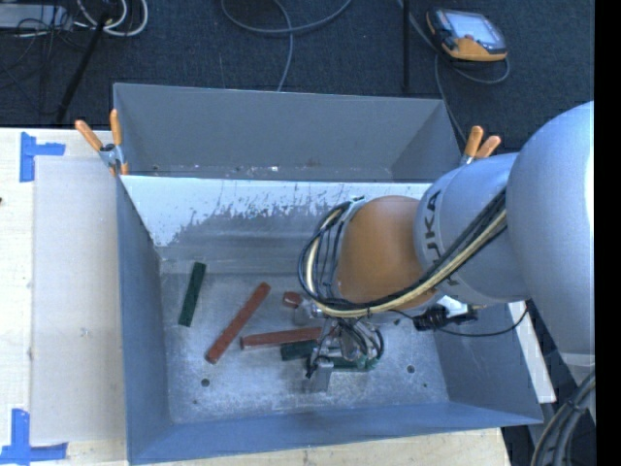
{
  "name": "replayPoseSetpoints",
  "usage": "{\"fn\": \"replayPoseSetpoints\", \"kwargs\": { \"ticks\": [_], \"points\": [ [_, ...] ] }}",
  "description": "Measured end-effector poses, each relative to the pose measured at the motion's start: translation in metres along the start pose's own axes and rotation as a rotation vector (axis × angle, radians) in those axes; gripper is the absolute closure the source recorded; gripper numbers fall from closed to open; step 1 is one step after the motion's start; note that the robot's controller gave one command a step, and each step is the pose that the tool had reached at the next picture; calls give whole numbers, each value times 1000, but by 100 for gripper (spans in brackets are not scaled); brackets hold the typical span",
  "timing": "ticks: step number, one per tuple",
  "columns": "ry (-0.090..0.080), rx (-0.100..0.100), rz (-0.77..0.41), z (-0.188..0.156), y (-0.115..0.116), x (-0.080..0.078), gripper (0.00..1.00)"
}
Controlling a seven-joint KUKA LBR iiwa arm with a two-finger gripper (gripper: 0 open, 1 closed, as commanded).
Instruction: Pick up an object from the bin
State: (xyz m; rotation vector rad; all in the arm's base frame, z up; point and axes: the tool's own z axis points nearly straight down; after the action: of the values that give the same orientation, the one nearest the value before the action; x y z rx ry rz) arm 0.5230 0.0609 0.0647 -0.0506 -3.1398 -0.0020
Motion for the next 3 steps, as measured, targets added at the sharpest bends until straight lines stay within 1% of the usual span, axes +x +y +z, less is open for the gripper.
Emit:
{"fn": "replayPoseSetpoints", "kwargs": {
  "ticks": [1, 3],
  "points": [
    [-1, 0, 1, 0, 0, 0, 100],
    [-3, 0, 7, -63, 0, -1, 100]
  ]
}}
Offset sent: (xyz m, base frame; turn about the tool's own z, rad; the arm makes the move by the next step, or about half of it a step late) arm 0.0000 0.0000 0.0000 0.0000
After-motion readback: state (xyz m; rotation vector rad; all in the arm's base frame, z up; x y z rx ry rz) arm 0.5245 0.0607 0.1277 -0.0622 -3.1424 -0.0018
